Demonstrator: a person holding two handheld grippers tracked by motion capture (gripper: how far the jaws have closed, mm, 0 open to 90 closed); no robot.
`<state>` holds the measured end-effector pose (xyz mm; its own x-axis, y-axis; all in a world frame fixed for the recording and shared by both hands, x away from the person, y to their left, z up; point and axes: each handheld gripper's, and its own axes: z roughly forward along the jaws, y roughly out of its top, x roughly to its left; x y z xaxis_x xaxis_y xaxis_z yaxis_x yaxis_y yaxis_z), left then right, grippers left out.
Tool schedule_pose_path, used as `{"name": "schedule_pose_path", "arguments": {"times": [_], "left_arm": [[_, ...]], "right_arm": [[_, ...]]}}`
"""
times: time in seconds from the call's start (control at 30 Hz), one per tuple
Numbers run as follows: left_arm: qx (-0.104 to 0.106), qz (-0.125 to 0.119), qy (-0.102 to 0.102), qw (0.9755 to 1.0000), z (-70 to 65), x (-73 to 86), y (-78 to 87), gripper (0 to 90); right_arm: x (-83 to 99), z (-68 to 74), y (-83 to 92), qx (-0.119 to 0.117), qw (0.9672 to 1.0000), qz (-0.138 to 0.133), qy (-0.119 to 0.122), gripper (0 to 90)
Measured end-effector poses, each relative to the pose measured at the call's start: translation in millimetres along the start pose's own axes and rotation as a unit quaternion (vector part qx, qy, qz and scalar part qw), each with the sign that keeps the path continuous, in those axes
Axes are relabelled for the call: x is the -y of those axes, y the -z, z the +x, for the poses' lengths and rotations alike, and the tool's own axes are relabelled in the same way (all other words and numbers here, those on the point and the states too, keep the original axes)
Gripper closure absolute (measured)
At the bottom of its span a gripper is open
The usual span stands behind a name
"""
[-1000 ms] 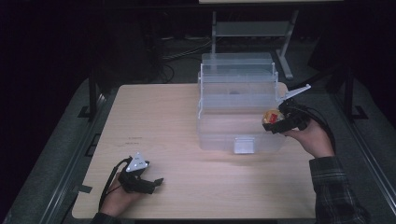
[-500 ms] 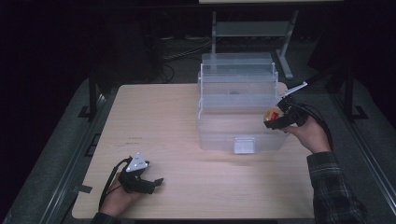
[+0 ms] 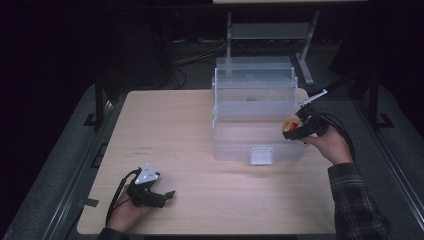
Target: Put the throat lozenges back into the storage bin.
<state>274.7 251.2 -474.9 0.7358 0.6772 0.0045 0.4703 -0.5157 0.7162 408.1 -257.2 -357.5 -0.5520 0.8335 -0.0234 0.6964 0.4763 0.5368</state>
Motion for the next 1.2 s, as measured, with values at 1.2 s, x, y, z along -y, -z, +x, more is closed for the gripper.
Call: {"name": "schedule_pose_path", "arguments": {"times": [1.2], "left_arm": [[0.000,0.000,0.001,1.0000,-0.1,0.0,-0.1,10.9]], "right_arm": [[26.1,0.4,29.8,0.003,0.9975,-0.067,-0.022,1.5]]}}
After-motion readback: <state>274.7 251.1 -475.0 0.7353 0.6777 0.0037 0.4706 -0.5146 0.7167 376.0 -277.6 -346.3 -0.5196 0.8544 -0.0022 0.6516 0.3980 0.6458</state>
